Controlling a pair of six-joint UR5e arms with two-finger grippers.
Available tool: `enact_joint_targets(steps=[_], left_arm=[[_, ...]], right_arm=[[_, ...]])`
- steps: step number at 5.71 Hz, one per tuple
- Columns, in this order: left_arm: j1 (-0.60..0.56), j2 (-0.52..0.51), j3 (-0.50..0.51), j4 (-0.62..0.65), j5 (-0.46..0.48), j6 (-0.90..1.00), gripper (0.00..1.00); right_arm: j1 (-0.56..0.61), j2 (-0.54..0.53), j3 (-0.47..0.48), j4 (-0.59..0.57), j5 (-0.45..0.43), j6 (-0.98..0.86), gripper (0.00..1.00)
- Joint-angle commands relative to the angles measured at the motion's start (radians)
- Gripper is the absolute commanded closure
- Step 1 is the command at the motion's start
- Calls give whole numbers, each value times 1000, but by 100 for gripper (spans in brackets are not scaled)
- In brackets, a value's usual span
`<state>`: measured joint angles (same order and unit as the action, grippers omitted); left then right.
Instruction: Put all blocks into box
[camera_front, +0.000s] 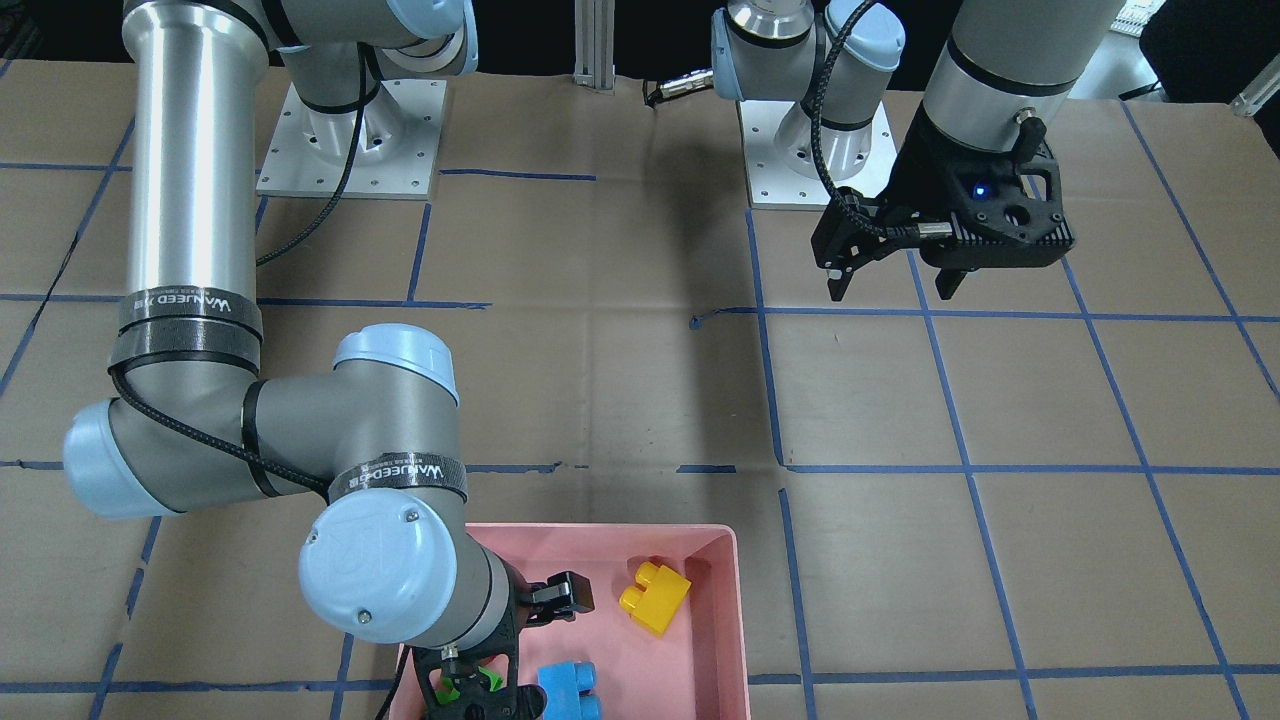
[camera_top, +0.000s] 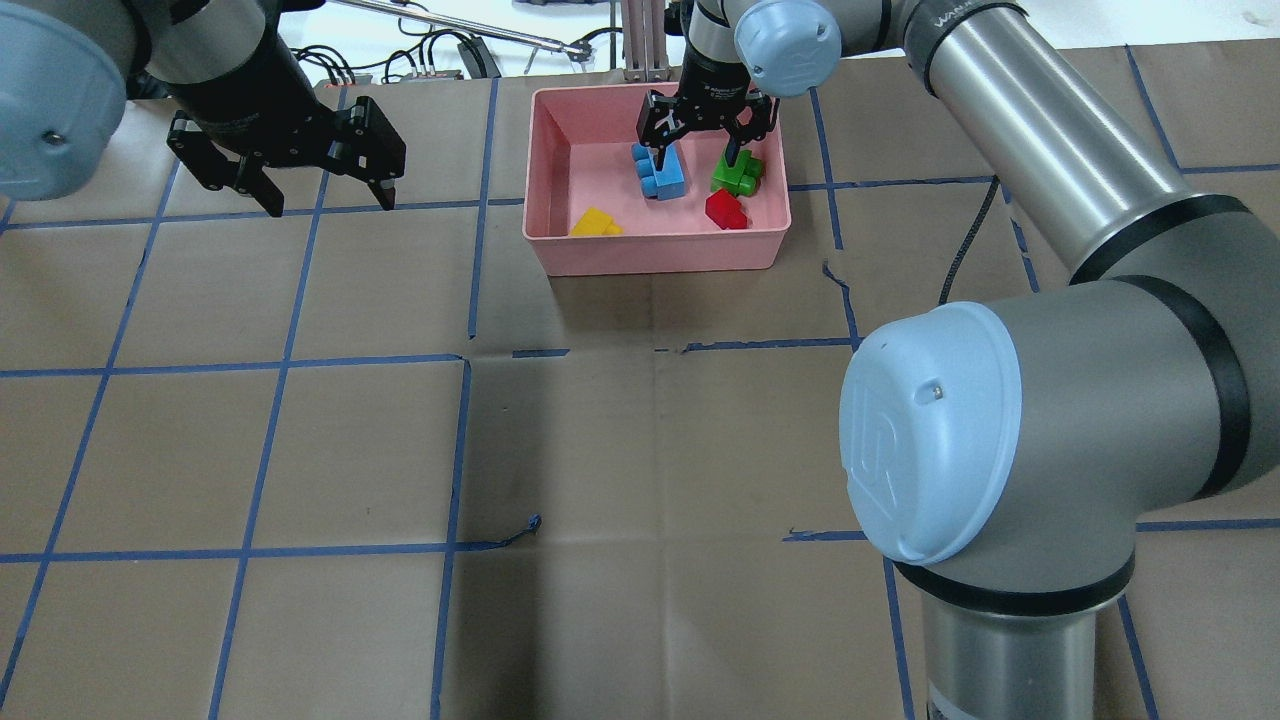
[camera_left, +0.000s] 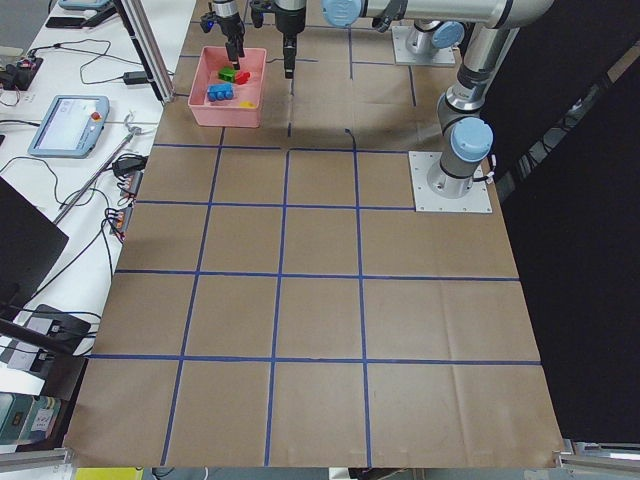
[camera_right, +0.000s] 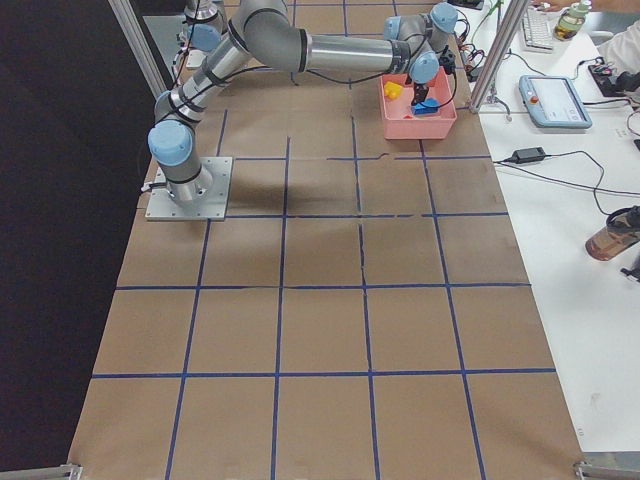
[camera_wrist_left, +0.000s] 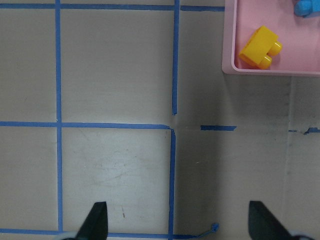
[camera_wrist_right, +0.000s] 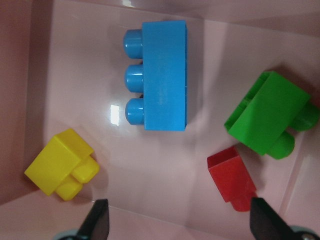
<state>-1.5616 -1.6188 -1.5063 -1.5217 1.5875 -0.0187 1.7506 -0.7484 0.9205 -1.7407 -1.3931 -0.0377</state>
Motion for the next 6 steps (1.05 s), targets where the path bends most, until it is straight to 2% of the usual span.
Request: enact_joint_targets(steps=[1, 3, 4, 5, 6], left_arm=[[0, 0, 1, 0, 0, -1, 1], [0, -1, 1, 1, 0, 0, 1], [2, 2, 3, 3, -1, -1, 1], [2, 2, 3, 3, 0, -3, 1], [3, -1, 0, 1, 0, 2, 1]], right_arm=[[-13, -76, 7, 21, -26, -33, 0], [-92, -199, 12, 262, -174, 34, 1], [-141, -274, 14, 423, -188, 30, 1], [-155, -358, 49, 507, -191, 28, 1], [-155, -462, 154, 510, -207, 33, 1]])
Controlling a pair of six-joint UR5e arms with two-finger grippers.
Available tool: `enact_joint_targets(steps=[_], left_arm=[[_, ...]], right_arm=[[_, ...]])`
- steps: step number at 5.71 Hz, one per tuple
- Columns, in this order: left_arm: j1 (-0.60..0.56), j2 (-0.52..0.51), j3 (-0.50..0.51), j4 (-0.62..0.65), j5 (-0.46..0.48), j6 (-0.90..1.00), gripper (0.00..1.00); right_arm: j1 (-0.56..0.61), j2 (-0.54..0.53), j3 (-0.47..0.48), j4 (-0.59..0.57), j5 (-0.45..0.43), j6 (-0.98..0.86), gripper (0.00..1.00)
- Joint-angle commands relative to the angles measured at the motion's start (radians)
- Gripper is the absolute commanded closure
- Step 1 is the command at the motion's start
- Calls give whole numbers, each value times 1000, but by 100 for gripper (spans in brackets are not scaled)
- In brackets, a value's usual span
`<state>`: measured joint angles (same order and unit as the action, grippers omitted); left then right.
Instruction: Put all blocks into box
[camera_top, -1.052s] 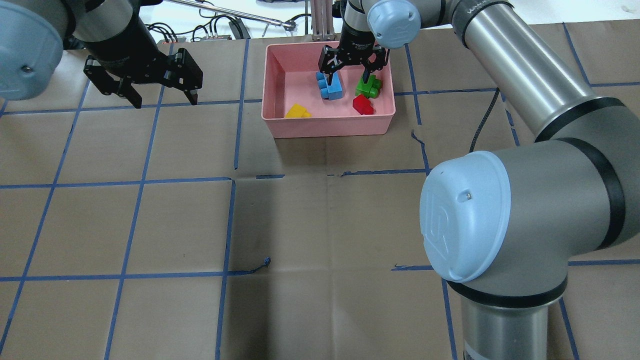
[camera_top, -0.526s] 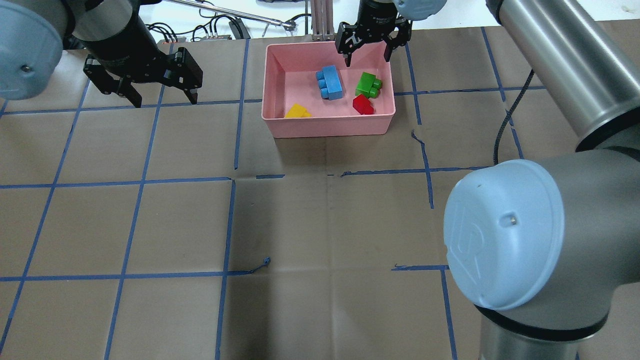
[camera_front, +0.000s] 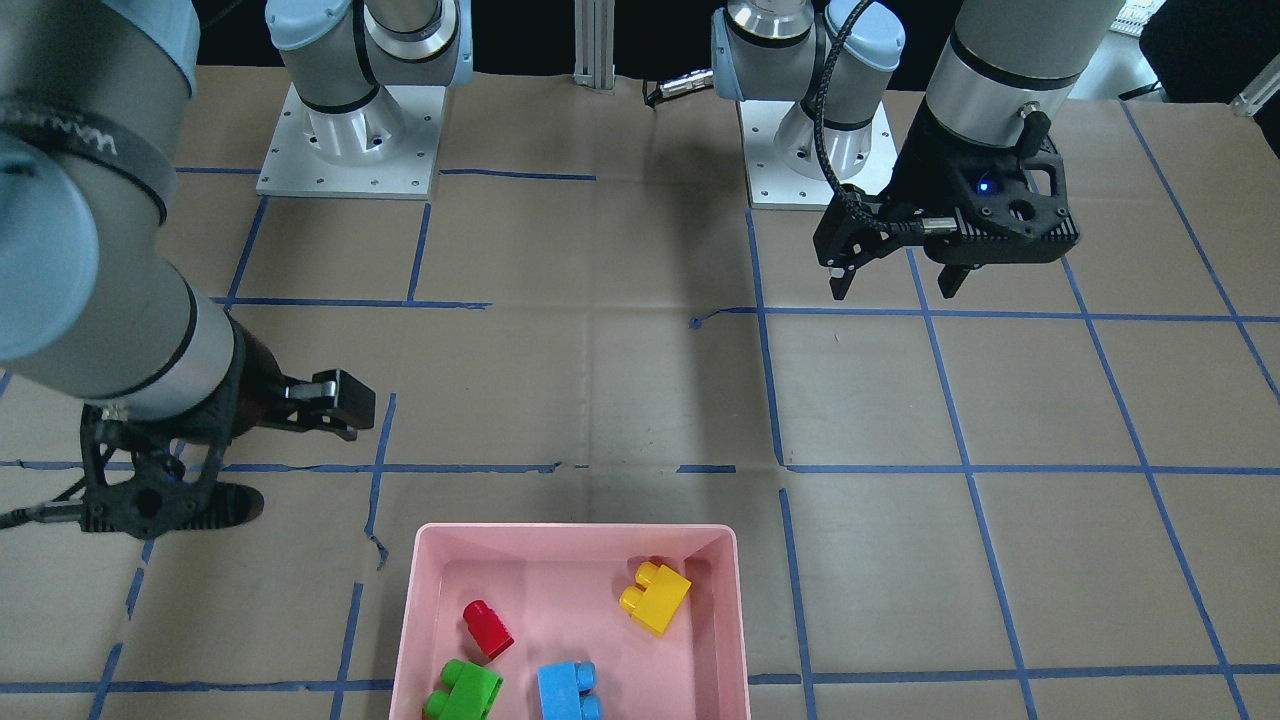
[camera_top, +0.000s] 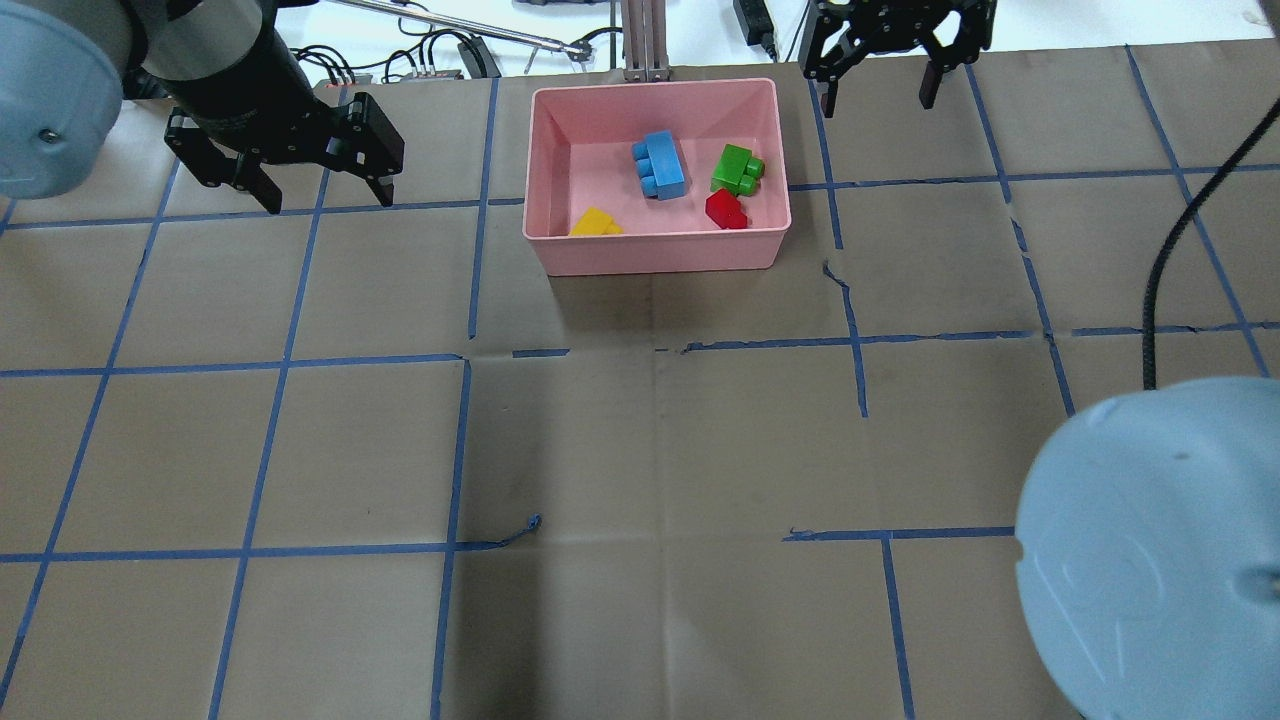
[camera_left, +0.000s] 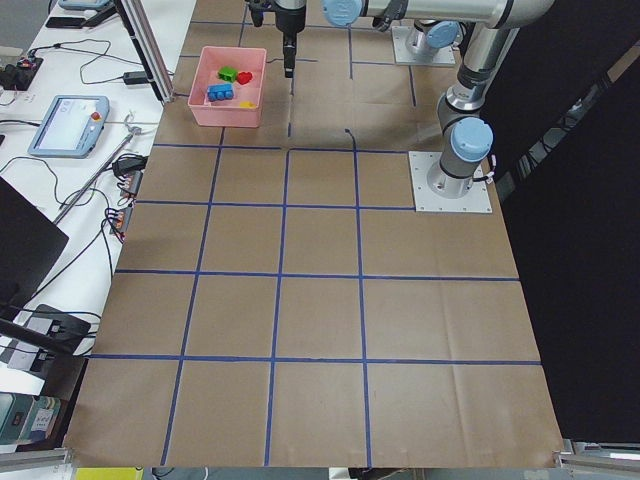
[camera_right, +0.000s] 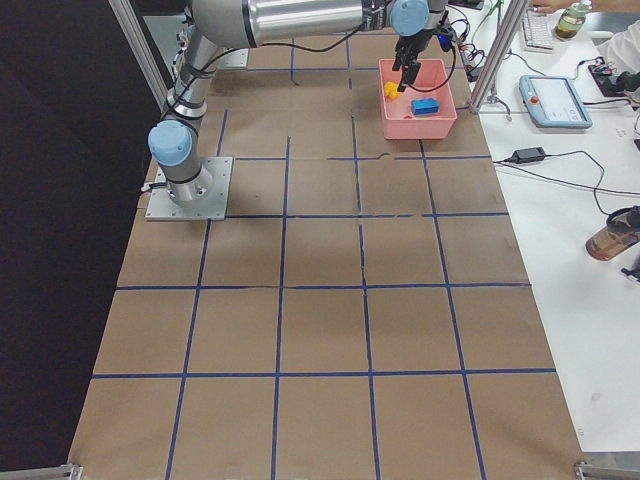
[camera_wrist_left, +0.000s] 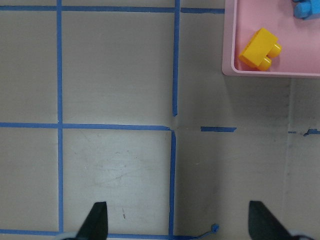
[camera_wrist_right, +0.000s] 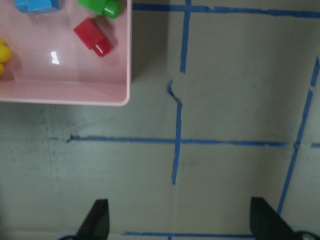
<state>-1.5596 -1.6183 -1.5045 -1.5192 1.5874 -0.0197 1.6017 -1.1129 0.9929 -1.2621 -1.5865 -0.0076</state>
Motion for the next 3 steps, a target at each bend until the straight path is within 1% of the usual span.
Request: enact_joint_targets(steps=[1, 2, 3], left_arm=[[4, -20, 6, 4, 0, -2, 1], [3, -6, 0, 5, 0, 0, 1], [3, -5, 1, 5, -3, -3, 1]], right_arm=[[-9, -210, 222, -3, -10, 12, 1], [-5, -308, 348, -67, -6, 49, 1], [-2, -358, 436, -167, -7, 75, 1]])
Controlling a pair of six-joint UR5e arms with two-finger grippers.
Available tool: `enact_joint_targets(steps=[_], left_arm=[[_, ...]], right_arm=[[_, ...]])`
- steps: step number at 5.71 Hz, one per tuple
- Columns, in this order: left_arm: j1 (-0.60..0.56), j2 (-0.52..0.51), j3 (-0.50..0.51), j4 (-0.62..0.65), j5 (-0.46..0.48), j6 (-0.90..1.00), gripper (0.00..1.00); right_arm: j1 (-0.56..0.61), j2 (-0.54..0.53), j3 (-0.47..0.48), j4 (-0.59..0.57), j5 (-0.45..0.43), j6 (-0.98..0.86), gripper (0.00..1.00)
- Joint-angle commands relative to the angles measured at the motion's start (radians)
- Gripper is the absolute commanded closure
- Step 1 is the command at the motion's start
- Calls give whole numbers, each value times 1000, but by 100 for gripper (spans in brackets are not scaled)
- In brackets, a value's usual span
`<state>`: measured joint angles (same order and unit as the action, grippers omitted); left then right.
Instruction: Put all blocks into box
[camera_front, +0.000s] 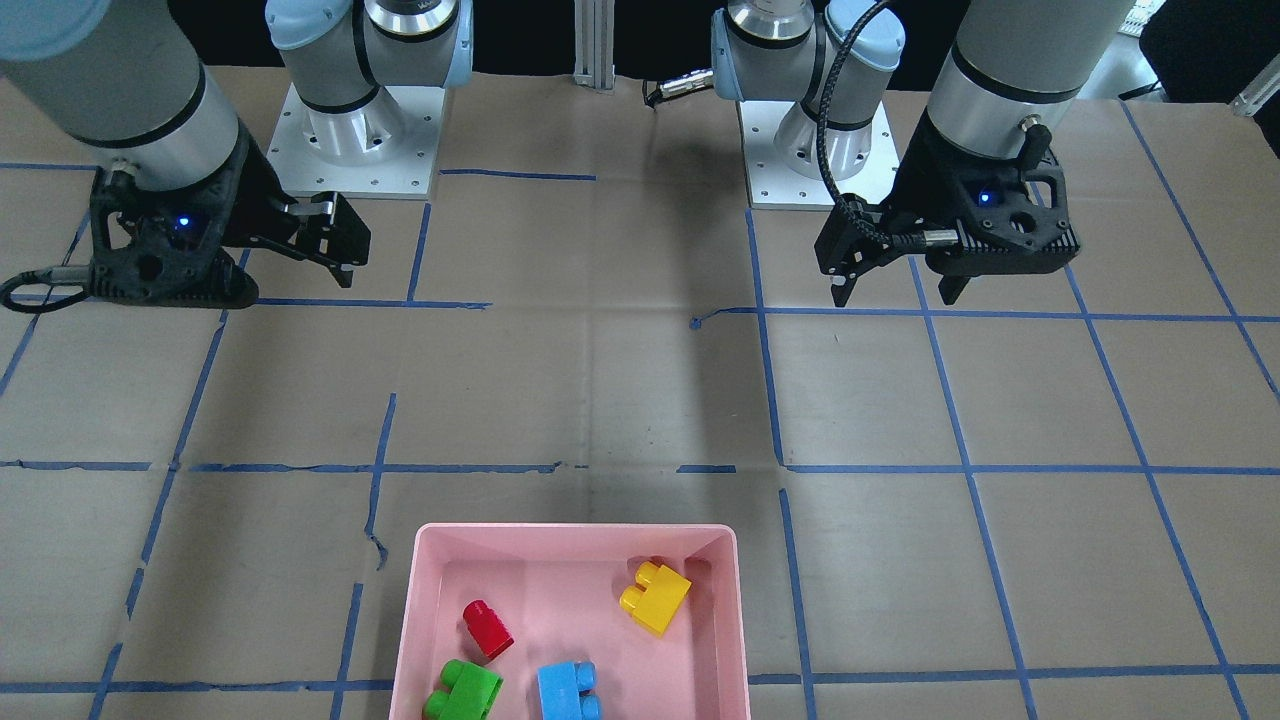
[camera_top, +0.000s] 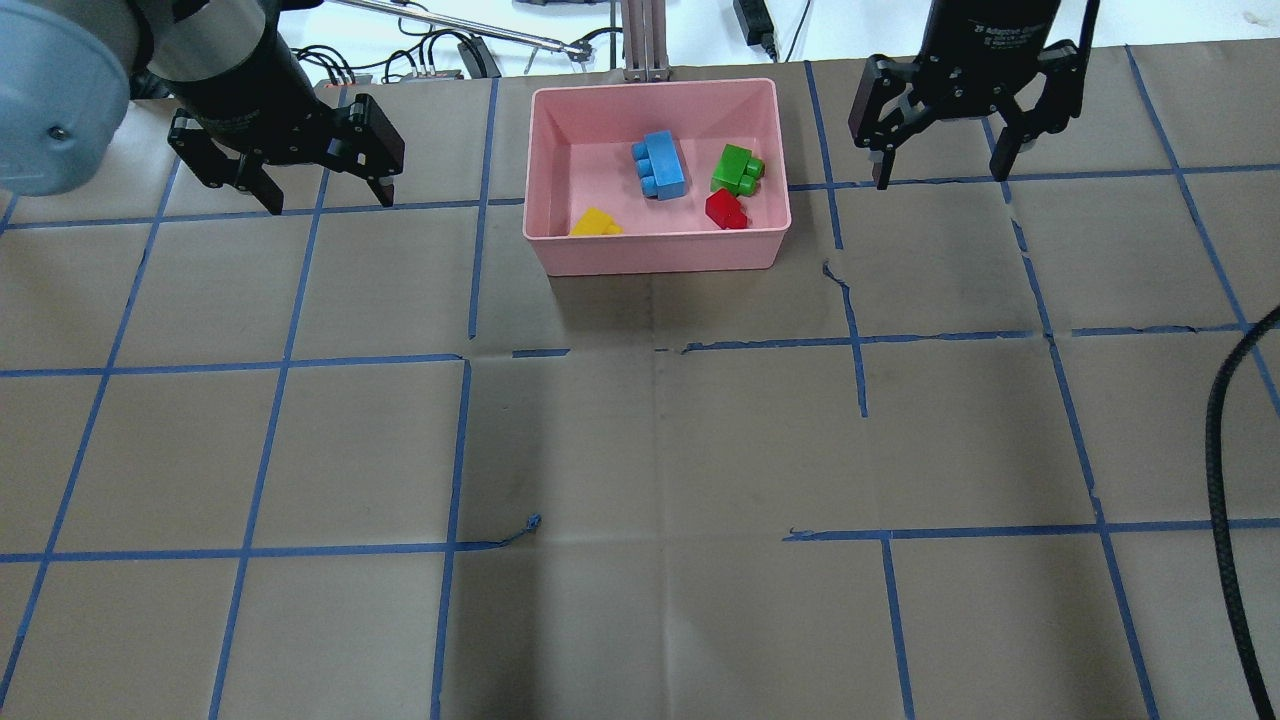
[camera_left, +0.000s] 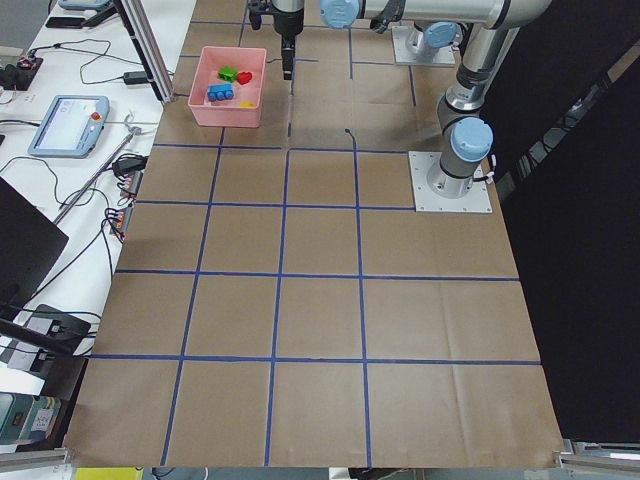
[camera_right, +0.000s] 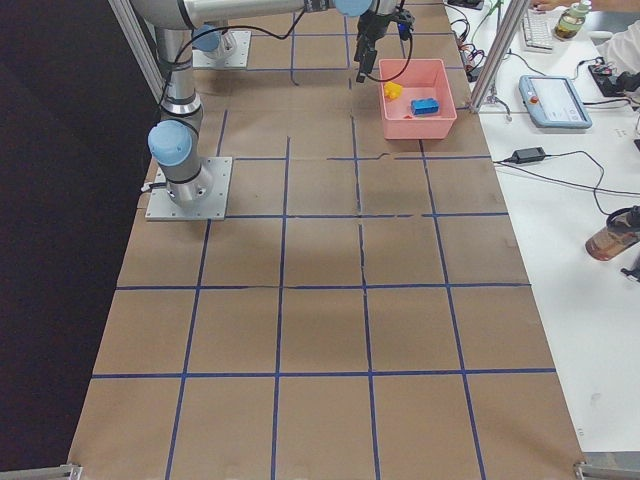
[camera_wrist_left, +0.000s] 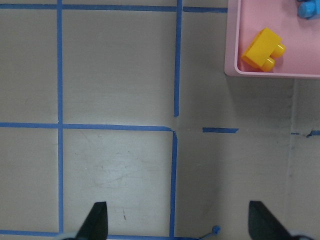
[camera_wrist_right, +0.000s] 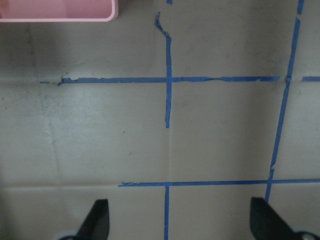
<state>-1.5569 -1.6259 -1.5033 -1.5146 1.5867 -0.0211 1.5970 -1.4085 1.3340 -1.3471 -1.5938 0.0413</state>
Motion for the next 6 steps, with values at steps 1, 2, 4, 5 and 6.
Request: enact_joint_targets(steps=[1, 2, 4, 5, 6], left_arm=[[-2, 12, -2, -1, -2, -2, 1], [-2, 12, -2, 1, -1, -2, 1], [0, 18, 0, -1, 2, -2, 1], [0, 24, -2, -7, 2, -2, 1], [0, 32, -3, -16, 2, -2, 1]], right_arm=[[3, -64, 114, -139, 6, 26, 0], [3, -64, 111, -144, 6, 26, 0], [3, -64, 108, -144, 14, 26, 0], [3, -64, 108, -142, 14, 26, 0], [3, -64, 109, -144, 14, 26, 0]])
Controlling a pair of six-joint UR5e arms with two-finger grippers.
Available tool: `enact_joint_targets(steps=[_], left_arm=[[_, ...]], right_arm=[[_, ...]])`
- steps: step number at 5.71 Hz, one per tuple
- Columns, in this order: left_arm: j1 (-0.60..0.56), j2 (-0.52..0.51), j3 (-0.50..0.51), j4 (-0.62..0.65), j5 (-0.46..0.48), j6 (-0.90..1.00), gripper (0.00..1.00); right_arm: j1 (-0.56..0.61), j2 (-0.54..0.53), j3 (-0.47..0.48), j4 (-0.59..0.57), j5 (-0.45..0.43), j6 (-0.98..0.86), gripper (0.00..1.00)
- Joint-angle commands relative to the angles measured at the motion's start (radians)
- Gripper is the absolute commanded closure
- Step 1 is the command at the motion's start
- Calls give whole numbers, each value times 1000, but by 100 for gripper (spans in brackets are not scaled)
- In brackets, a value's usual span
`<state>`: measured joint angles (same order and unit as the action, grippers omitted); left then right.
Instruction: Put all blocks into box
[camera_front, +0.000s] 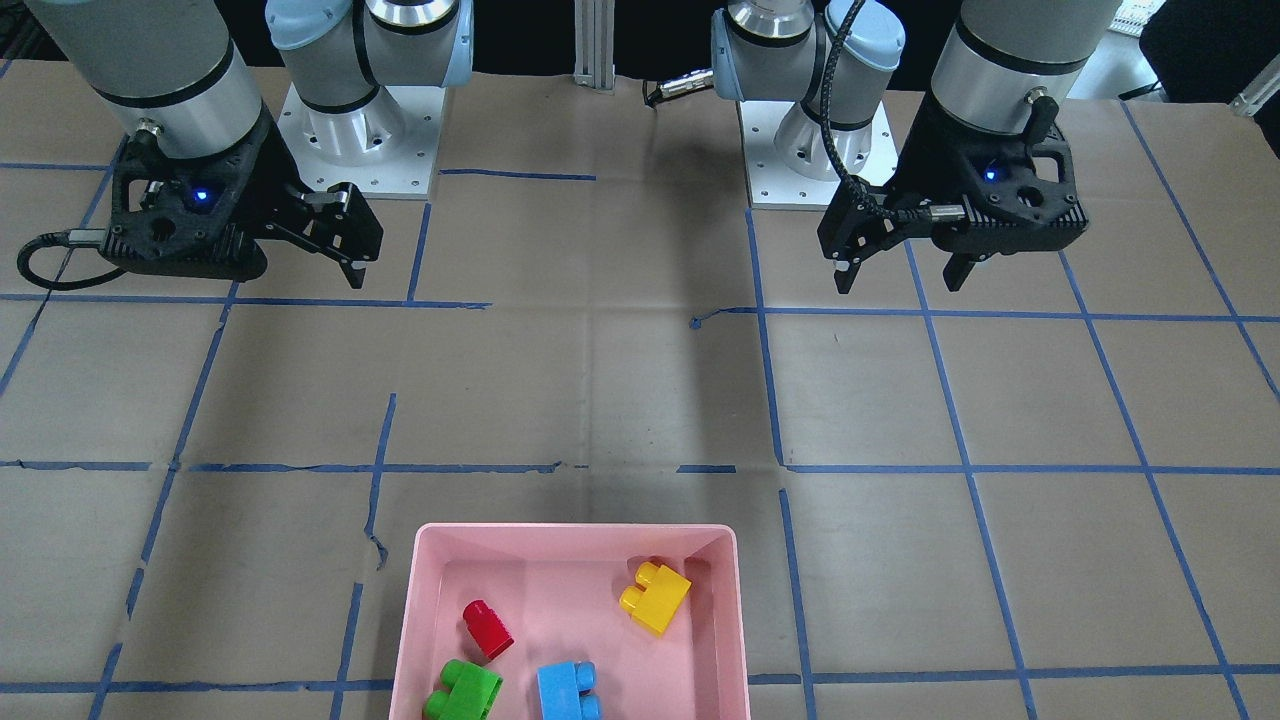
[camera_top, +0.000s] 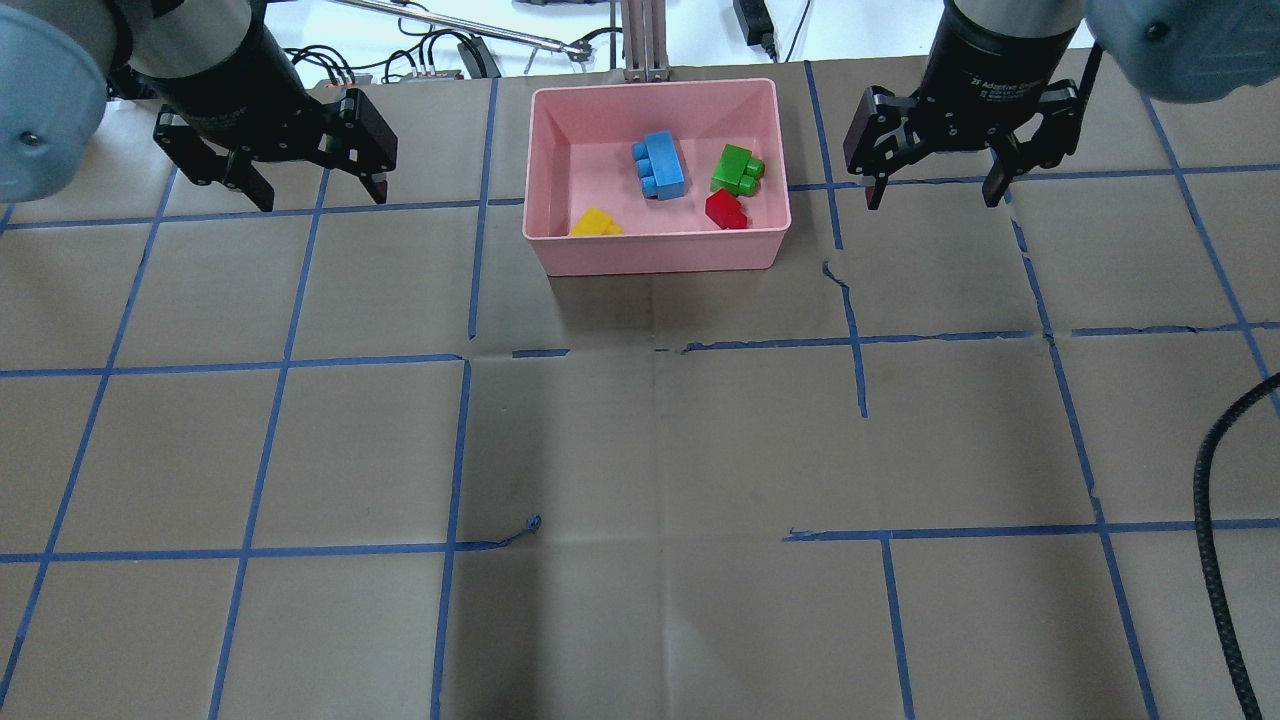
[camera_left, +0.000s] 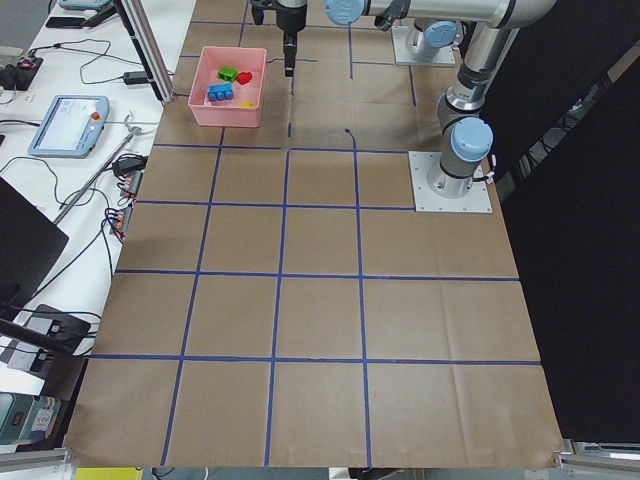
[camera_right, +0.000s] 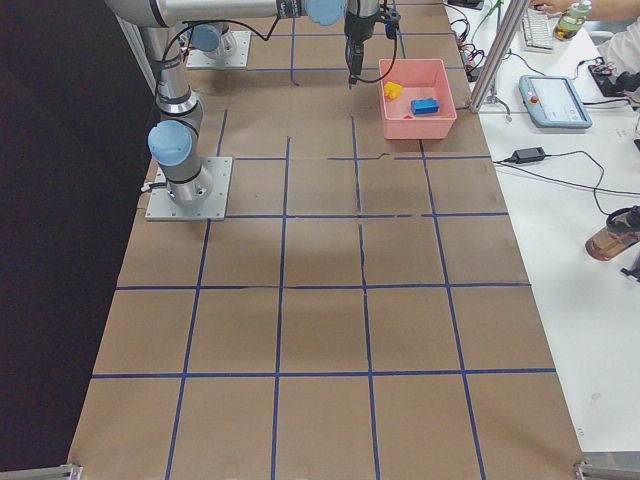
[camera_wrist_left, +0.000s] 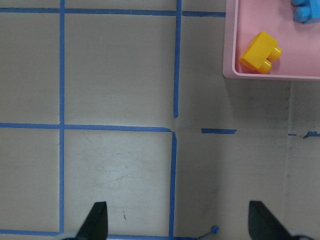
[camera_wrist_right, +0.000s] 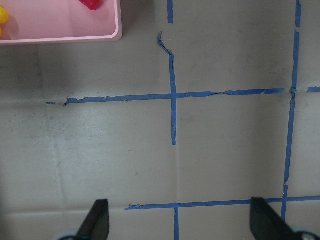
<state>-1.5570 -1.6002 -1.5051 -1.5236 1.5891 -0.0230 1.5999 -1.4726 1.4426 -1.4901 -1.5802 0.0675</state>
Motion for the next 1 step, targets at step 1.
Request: enact_joint_targets(steps=[1], left_arm=[[-1, 3, -1, -7, 0, 0, 1]], right_arm=[[0, -2, 1, 1, 0, 0, 0]])
